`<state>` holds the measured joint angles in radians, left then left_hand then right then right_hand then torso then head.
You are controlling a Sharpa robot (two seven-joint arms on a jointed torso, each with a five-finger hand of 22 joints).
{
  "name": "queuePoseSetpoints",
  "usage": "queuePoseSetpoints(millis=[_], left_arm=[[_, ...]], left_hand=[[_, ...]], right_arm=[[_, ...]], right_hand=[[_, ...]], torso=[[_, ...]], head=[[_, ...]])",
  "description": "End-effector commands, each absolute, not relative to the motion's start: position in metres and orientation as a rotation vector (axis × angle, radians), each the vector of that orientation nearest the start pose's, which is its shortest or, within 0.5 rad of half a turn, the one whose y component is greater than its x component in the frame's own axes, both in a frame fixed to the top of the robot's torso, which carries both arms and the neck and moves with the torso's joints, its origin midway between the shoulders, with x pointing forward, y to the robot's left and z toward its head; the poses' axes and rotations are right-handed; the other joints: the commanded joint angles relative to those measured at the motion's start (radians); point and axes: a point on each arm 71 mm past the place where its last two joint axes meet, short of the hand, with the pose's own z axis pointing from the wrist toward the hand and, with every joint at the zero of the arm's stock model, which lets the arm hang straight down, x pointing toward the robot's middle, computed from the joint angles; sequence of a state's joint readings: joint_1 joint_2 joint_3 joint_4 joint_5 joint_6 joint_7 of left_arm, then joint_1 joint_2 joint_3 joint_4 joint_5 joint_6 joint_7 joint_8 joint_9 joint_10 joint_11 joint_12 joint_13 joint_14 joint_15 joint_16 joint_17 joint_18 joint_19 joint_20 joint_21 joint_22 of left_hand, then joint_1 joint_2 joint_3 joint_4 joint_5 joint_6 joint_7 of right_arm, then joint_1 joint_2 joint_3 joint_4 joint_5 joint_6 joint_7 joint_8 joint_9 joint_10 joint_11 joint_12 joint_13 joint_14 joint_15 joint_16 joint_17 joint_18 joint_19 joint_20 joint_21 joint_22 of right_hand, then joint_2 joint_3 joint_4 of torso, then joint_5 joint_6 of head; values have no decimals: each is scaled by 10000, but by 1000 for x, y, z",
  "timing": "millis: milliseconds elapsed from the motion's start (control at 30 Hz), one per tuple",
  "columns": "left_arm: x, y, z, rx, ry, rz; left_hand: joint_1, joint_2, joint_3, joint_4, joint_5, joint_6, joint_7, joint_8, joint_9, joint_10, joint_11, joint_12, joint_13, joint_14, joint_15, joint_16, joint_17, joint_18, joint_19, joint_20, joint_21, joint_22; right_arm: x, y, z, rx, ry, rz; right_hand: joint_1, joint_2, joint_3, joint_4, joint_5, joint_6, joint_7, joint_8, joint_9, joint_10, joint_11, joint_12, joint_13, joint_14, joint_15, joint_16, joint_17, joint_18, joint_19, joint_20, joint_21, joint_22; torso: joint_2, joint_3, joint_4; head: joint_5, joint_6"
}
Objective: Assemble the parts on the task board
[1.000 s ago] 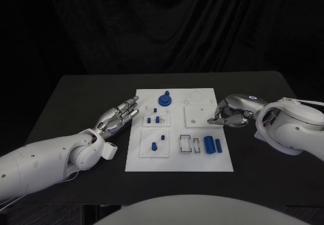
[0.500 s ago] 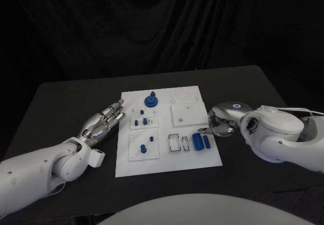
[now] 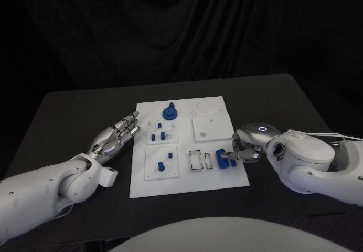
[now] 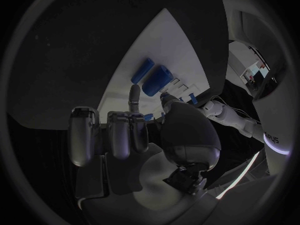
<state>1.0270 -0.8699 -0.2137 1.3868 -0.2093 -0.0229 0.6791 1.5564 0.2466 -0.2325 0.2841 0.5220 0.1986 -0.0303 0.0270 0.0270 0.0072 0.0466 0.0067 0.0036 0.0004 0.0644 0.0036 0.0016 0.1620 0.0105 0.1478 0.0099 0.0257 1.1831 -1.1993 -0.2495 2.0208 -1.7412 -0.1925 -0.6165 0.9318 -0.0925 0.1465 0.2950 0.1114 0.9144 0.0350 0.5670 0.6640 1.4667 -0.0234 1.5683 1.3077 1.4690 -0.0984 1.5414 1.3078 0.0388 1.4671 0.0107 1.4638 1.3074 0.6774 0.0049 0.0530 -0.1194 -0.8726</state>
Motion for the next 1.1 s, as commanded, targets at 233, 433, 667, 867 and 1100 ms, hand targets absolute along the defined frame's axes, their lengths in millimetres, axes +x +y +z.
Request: queuePoseSetpoints(millis=[233,433,667,867,1100], left_arm=[[429,247,-296,-8614,15142,-17548],[429,247,-297,-8630,15171,-17533],[429,247,-297,-8661,15246,-17544],[430,247,-298,-8707,15351,-17521],[430,246,-299,-8751,15462,-17517]], left_hand=[[124,12,64,-20,47,-100,-6,6,-2,1,62,-46,-14,-4,94,-36,-16,-100,5,66,-5,12],[124,12,64,-20,47,-100,-6,6,-2,1,62,-46,-14,-4,94,-36,-16,-100,5,66,-5,12],[146,13,82,-32,56,-114,-6,4,-4,2,75,-45,-14,-4,116,-36,-16,-107,8,80,-3,17],[173,13,104,-48,62,-114,9,4,-3,0,98,-46,-14,-4,145,-36,-16,-115,11,104,-1,20],[201,12,131,-66,77,-114,45,6,-2,-1,125,-46,-15,-4,182,-36,-16,-122,16,135,3,27]], right_arm=[[346,-238,-231,-2179,18856,1945],[346,-233,-234,-2355,18742,1986],[348,-230,-241,-2460,18789,1988],[351,-226,-249,-2503,18827,2067],[353,-223,-260,-2697,19122,1915]], right_hand=[[4,-64,76,-8,-45,119,5,-76,26,1041,-85,25,2631,891,-71,50,1955,-134,684,-57,36,2305],[50,-128,91,-8,-77,166,3,-141,53,1041,-86,25,2631,892,-77,53,1961,-137,685,-60,56,2309],[18,-147,91,2,-138,207,1,-189,76,1041,-88,25,2631,895,-79,60,1979,-142,689,-62,82,2315],[78,-54,169,-16,-172,282,-6,-263,116,1041,-91,25,2631,898,-90,66,1991,-148,693,-68,115,2322],[151,58,242,-19,-112,320,-2,-394,146,1041,-92,25,2631,896,-93,63,1980,-144,682,-74,113,2318]], torso=[[-10,26,-15],[-25,19,-2],[-14,12,-6],[-19,10,12],[-24,11,2]], head=[[54,0],[61,0],[116,0],[123,0],[178,0]])
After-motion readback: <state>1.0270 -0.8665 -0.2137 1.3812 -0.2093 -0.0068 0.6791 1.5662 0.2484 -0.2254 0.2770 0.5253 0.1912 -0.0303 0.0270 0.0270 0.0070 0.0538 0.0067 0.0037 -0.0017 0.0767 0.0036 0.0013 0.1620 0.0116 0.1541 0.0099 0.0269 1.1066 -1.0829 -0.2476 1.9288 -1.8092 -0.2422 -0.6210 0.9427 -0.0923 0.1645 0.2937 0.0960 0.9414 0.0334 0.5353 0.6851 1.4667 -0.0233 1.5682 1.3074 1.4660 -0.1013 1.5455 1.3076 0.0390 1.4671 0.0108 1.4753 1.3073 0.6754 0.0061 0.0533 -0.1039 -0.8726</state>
